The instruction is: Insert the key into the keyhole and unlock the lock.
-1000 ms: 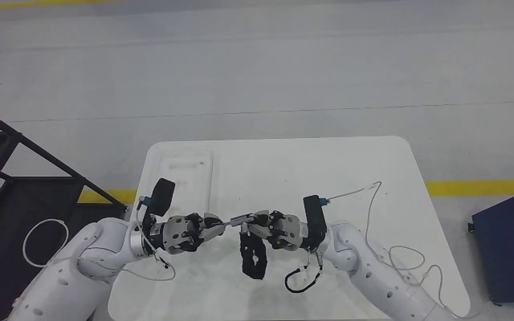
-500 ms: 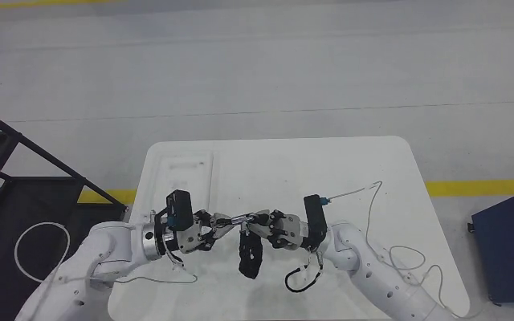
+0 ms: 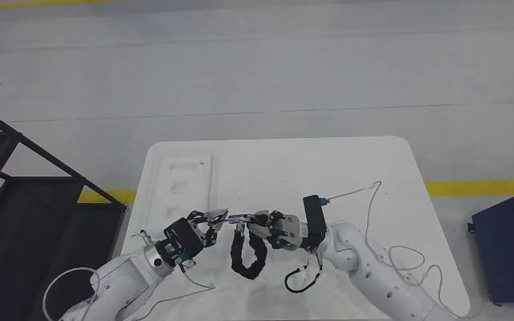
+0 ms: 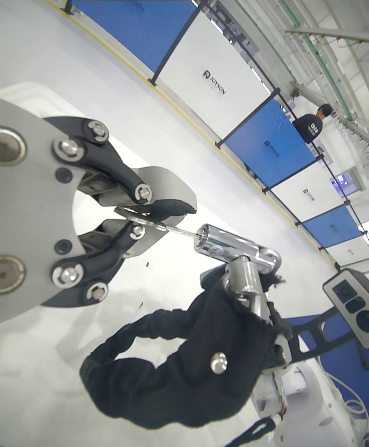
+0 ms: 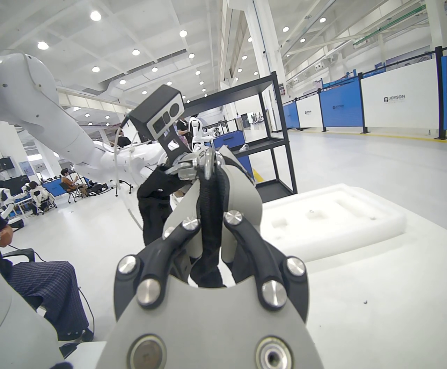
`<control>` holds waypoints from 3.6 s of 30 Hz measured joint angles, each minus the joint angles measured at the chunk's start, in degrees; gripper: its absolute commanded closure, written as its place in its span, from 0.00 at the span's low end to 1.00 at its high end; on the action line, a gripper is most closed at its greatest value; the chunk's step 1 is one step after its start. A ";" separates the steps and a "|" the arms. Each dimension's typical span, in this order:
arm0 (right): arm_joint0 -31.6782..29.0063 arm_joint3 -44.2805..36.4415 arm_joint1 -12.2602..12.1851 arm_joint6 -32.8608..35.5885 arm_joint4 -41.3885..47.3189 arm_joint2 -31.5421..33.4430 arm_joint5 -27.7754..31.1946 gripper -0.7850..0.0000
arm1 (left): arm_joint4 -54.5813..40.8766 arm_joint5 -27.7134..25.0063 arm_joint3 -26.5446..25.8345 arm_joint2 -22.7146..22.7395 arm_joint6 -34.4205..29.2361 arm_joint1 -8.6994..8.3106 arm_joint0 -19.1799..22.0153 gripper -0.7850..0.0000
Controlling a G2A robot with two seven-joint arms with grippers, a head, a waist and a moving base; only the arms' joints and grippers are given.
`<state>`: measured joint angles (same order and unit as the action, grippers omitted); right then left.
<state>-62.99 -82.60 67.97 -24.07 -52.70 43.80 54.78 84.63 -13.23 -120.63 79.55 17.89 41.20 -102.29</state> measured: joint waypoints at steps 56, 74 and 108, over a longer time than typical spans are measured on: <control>-2.64 -4.74 0.22 1.75 -2.89 8.35 -8.34 1.00 | -34.51 -30.99 6.92 -2.34 -23.77 3.87 9.79 0.00; -0.94 -2.74 1.77 2.08 -3.02 7.11 -7.23 1.00 | -36.09 -28.53 12.00 -9.25 -26.43 5.91 17.13 1.00; -6.08 2.67 1.54 4.92 -6.86 13.97 -16.53 1.00 | -39.10 -29.70 -5.19 1.03 -27.53 5.68 8.54 1.00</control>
<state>-69.07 -79.93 69.50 -19.15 -59.56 57.77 38.25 45.53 -42.93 -125.82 80.58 -9.64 46.88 -93.74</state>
